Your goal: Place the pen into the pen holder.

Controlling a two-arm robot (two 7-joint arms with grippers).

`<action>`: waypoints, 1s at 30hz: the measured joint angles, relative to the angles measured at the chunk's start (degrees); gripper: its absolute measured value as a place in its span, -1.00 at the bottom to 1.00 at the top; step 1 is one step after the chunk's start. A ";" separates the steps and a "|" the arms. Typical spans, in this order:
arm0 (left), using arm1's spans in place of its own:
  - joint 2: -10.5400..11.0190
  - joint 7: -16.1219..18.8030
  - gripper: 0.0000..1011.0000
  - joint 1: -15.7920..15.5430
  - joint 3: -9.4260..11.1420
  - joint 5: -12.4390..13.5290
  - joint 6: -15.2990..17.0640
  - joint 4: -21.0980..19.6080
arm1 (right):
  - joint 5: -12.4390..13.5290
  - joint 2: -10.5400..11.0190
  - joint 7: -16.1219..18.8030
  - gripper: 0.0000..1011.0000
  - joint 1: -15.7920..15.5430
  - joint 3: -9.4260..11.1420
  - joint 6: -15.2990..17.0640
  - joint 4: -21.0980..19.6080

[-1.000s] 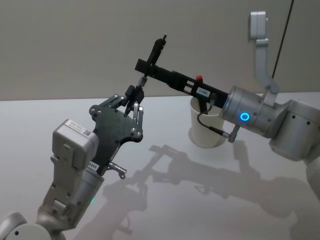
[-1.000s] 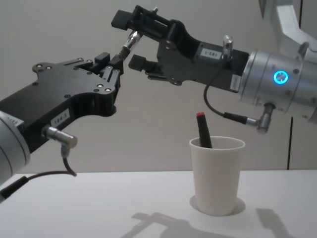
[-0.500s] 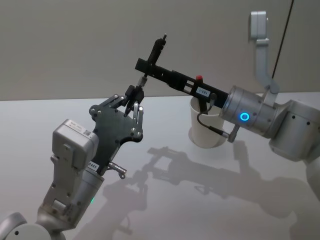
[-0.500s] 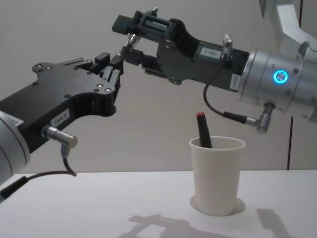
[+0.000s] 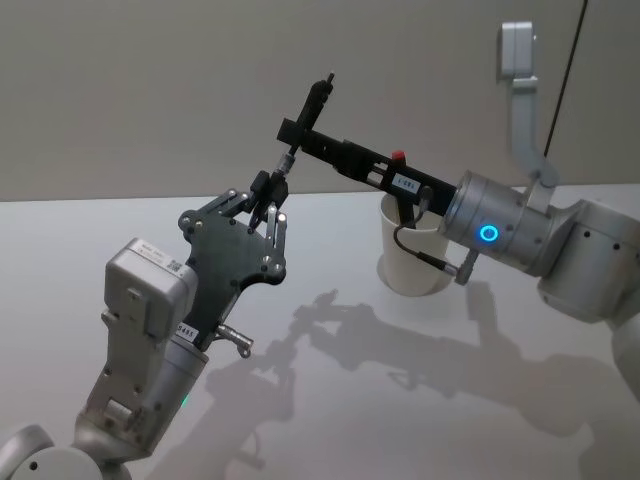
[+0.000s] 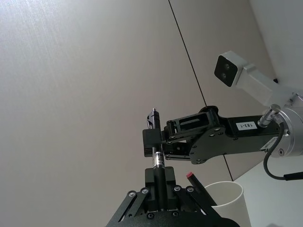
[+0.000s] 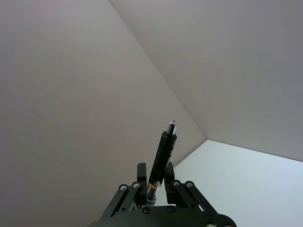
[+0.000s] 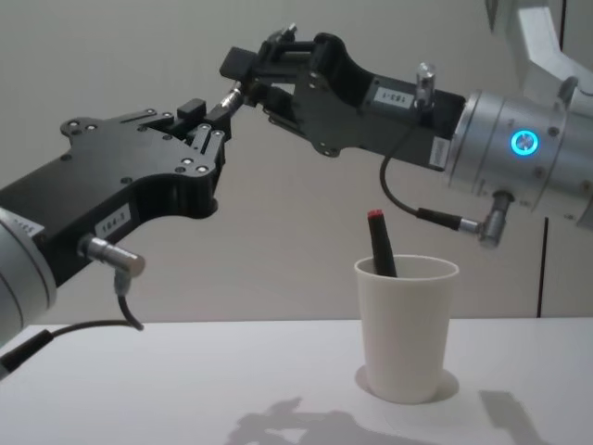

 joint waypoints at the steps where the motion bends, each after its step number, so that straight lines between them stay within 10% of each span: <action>1: 0.00 0.00 -0.76 0.00 0.00 0.00 0.00 0.00 | 0.00 0.00 0.00 -0.55 0.00 0.00 0.00 0.00; 30: 0.00 -0.01 -0.76 0.00 -0.01 0.00 0.03 0.00 | 0.06 0.02 0.05 -0.69 0.00 0.01 -0.04 0.02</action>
